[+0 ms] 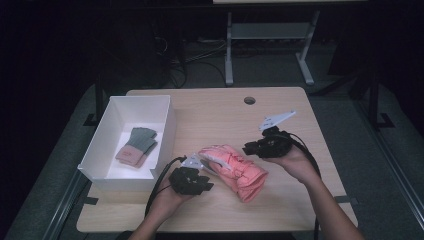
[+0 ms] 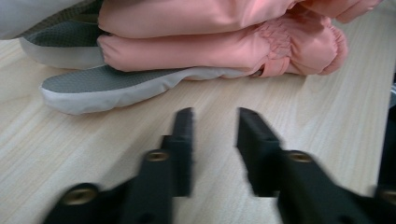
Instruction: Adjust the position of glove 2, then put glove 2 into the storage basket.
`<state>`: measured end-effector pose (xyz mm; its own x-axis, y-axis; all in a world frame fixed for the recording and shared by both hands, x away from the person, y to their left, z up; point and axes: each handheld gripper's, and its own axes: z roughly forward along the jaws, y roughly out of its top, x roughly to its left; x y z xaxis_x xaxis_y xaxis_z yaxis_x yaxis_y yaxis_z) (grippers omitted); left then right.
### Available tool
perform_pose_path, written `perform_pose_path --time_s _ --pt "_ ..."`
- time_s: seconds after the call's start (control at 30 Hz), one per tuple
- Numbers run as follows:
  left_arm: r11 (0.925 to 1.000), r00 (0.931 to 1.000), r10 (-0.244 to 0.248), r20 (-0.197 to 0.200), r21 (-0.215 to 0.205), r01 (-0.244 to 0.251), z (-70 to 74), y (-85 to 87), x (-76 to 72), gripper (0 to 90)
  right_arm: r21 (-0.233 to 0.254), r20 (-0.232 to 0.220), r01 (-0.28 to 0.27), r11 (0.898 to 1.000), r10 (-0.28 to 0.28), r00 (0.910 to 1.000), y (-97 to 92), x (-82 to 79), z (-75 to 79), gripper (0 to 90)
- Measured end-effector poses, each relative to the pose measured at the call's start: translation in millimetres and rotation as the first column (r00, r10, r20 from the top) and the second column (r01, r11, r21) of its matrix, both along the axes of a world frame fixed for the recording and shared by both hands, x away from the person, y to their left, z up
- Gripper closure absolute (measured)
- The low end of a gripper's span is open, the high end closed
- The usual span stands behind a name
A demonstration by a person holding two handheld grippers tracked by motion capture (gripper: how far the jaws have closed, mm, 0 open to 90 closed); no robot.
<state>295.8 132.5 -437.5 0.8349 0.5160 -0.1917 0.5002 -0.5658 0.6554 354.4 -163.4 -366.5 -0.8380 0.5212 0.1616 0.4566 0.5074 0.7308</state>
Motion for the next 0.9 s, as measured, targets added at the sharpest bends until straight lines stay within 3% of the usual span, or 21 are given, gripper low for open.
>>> perform_pose_path --time_s 0.03,0.1,0.23,0.3,0.4,0.5,0.63,0.67,0.73,0.9 --pt "1.0 1.0 -0.003 -0.004 -0.001 0.003 0.4 -0.2 0.6 82.6 -0.012 0.012 0.033 0.999 -0.033 0.9994 -7.0 -0.9 -2.1 87.8" --pt "1.0 0.9999 0.002 -0.016 0.006 -0.002 1.2 -2.5 2.3 89.7 -0.025 0.021 0.068 0.997 -0.068 0.9975 -16.7 -2.2 -7.2 90.0" --pt "0.9993 0.9998 -0.005 -0.017 0.036 0.005 2.0 -8.9 6.8 89.7 -0.079 0.055 0.111 0.991 -0.106 0.9928 -36.5 -7.1 -27.1 90.0" --pt "0.999 0.9998 -0.002 -0.019 0.044 0.003 2.0 -13.1 9.8 89.7 -0.094 0.037 0.116 0.989 -0.113 0.9929 -43.4 -9.3 -39.1 90.0" --pt "0.9987 0.9997 -0.001 -0.025 0.052 0.002 1.7 -19.9 14.8 89.6 -0.124 0.0 0.111 0.986 -0.112 0.9937 -47.4 -14.5 -60.4 90.0" --pt "0.9985 0.9995 -0.002 -0.032 0.055 0.003 1.5 -23.4 20.2 89.6 -0.16 -0.032 0.072 0.984 -0.078 0.9964 -44.5 -17.8 -77.8 90.0" --pt "0.9986 0.9987 -0.017 -0.048 0.05 0.02 -0.7 -29.9 26.9 89.6 -0.169 -0.052 0.026 0.985 -0.036 0.998 -36.3 -25.2 -85.3 90.0" --pt "0.9994 0.9978 -0.015 -0.065 0.031 0.017 -1.8 -32.6 28.3 89.6 -0.176 -0.049 0.02 0.984 -0.029 0.9984 -33.7 -26.9 -86.2 90.0" --pt "0.9983 0.9972 -0.031 -0.067 0.048 0.035 -1.7 -33.6 32.1 89.6 -0.183 -0.044 0.007 0.983 -0.015 0.9989 -29.7 -29.5 -87.1 90.0" --pt "0.9979 0.9963 -0.047 -0.071 0.041 0.05 0.1 -36.3 43.4 89.6 -0.163 -0.066 -0.023 0.986 0.012 0.9978 -24.8 -38.9 -87.9 90.0"
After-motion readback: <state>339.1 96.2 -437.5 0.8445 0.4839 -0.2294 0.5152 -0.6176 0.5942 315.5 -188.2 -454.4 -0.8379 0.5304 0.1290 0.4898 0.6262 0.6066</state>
